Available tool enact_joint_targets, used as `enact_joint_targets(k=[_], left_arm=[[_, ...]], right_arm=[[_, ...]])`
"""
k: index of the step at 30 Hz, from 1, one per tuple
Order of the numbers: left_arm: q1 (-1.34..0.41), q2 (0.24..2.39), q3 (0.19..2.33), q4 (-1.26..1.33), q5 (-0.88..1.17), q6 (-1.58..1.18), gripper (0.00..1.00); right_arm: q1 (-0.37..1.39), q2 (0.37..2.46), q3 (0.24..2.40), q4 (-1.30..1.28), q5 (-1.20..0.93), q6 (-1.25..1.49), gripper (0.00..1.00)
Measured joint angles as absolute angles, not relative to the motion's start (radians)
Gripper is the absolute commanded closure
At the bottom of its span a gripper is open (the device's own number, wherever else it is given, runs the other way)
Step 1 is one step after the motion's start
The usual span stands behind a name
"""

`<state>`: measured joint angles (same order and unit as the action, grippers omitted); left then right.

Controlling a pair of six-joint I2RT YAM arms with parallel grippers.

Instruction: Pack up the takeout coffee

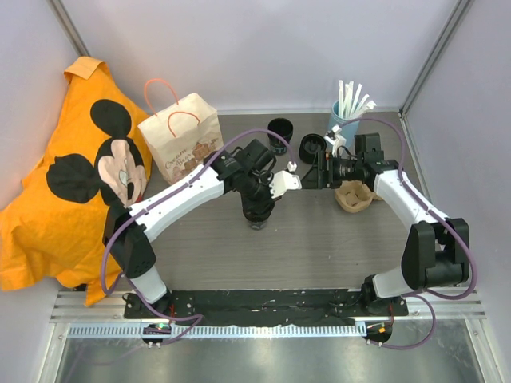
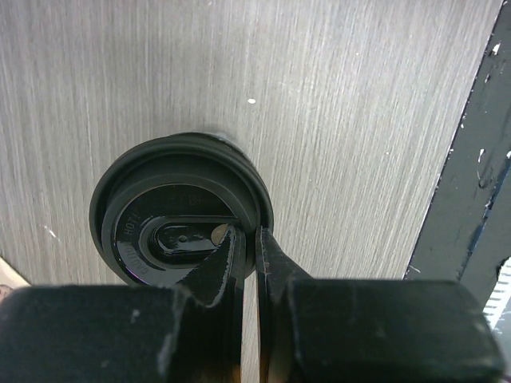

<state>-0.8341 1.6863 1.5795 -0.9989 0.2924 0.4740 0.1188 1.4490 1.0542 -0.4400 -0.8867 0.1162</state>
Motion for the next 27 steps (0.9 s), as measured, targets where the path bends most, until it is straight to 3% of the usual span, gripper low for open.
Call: enact_joint_targets(k=[27], left_arm=[[-0.854,1.694,1.467,-0.911,0.268,0.444,1.00]], right_arm=[[0.262,1.611,0.980,-0.224,-0.974,0.298,0.12]])
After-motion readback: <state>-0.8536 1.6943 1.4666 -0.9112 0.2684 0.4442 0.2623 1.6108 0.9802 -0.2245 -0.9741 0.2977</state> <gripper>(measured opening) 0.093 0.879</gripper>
